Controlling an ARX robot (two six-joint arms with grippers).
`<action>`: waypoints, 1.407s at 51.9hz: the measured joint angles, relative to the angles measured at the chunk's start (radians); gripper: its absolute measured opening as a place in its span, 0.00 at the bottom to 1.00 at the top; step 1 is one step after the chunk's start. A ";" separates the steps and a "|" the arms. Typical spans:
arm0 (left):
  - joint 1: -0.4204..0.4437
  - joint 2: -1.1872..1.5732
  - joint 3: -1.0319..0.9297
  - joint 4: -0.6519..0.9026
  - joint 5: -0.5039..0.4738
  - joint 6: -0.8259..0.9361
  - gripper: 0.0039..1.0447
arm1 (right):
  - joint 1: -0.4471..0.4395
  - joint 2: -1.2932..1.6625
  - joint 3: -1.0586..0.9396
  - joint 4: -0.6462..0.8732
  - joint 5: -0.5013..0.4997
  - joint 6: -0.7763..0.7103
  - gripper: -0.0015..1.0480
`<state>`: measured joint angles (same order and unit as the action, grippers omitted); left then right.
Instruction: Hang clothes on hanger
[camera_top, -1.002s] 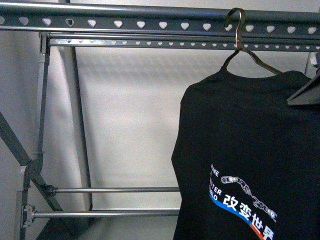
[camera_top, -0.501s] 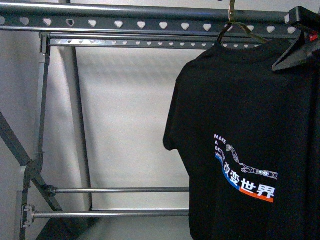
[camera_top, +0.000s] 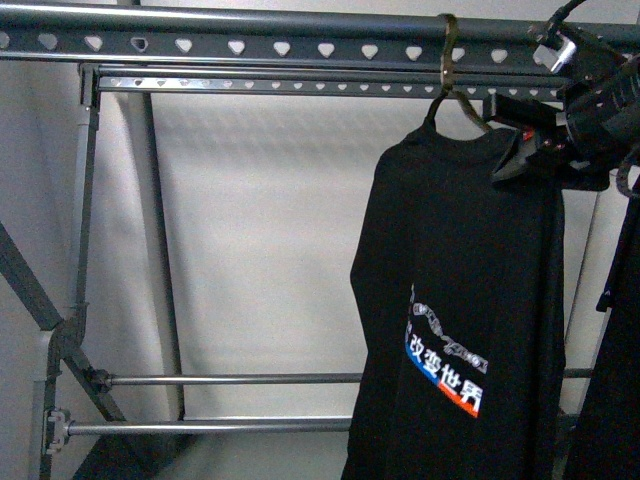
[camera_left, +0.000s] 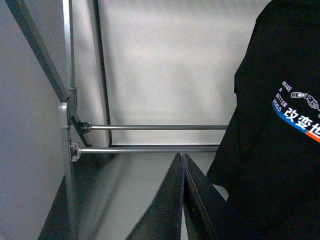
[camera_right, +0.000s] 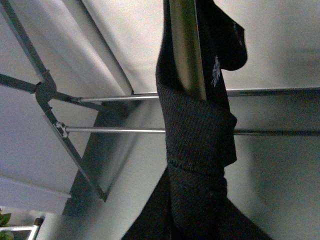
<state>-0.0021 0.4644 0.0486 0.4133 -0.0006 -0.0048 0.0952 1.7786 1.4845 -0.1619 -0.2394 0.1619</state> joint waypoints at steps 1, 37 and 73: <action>0.000 -0.004 -0.001 -0.003 0.000 0.000 0.03 | 0.003 -0.002 -0.010 0.011 -0.002 0.002 0.17; 0.000 -0.256 -0.031 -0.200 0.000 0.003 0.03 | 0.235 -1.415 -1.337 0.578 0.421 -0.209 0.93; 0.000 -0.460 -0.031 -0.411 -0.002 0.003 0.03 | -0.090 -1.775 -1.478 0.162 0.240 -0.172 0.02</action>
<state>-0.0021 0.0044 0.0181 0.0025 -0.0025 -0.0021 0.0048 0.0040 0.0063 -0.0002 0.0010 -0.0101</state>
